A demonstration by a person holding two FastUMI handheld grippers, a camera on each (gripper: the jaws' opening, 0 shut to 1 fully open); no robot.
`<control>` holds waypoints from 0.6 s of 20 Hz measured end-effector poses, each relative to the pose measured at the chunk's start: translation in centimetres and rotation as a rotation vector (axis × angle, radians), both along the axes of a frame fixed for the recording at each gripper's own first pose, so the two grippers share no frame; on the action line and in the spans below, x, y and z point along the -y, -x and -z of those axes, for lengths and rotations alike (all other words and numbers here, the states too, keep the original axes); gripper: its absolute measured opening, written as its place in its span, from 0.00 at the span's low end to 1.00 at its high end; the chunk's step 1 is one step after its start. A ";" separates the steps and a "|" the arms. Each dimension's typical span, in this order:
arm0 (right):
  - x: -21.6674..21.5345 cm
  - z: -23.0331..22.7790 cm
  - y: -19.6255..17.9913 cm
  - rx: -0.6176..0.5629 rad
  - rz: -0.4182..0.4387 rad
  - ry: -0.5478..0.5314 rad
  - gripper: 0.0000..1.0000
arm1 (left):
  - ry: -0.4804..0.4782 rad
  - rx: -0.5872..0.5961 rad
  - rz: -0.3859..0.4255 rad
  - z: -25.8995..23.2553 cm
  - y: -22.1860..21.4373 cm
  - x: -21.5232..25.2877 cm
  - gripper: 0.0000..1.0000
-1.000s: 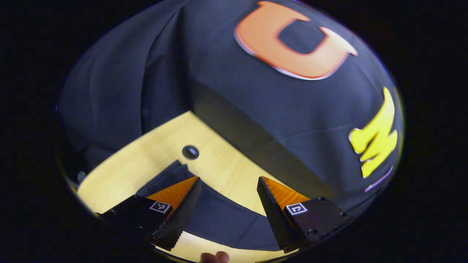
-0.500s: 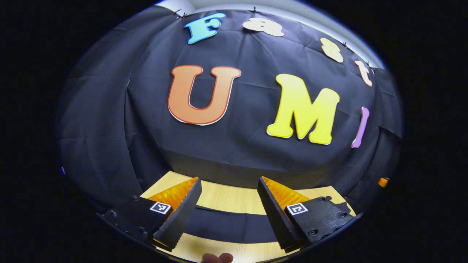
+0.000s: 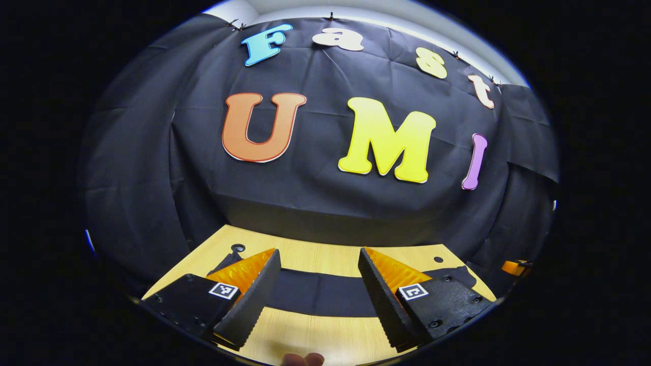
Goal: Grasp the waist and the cuffs of the jeans and fold them to make the two legs overlap; first hold the waist and fold one-third of the jeans toward the cuffs, then hold the cuffs and fold the remaining one-third in the same direction to finish folding.
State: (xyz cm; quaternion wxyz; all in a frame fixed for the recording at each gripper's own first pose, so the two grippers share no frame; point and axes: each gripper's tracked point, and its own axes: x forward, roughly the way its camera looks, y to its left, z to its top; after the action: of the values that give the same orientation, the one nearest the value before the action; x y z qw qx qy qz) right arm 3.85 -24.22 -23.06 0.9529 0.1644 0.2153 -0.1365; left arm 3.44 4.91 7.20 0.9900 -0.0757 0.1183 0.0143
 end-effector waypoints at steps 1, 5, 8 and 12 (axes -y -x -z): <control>1.1 1.8 -0.9 -0.024 0.040 -0.027 0.98 | -0.007 -0.002 -0.005 -0.3 0.1 0.2 0.99; 4.5 9.6 -6.8 -0.114 0.087 -0.066 0.98 | -0.031 -0.035 -0.026 -0.2 0.8 1.0 0.99; 6.5 15.0 -9.7 -0.190 0.099 -0.092 0.98 | -0.053 -0.072 -0.040 0.3 0.7 1.8 0.98; 7.1 18.0 -11.8 -0.230 0.099 -0.084 0.98 | -0.071 -0.109 -0.061 0.8 0.3 2.5 0.99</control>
State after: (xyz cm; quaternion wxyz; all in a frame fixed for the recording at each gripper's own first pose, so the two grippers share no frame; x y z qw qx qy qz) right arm 15.61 -31.28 -41.04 0.9061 0.1980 0.3205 -0.1924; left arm 3.11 2.36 6.43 0.9832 -0.0430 0.1692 0.0528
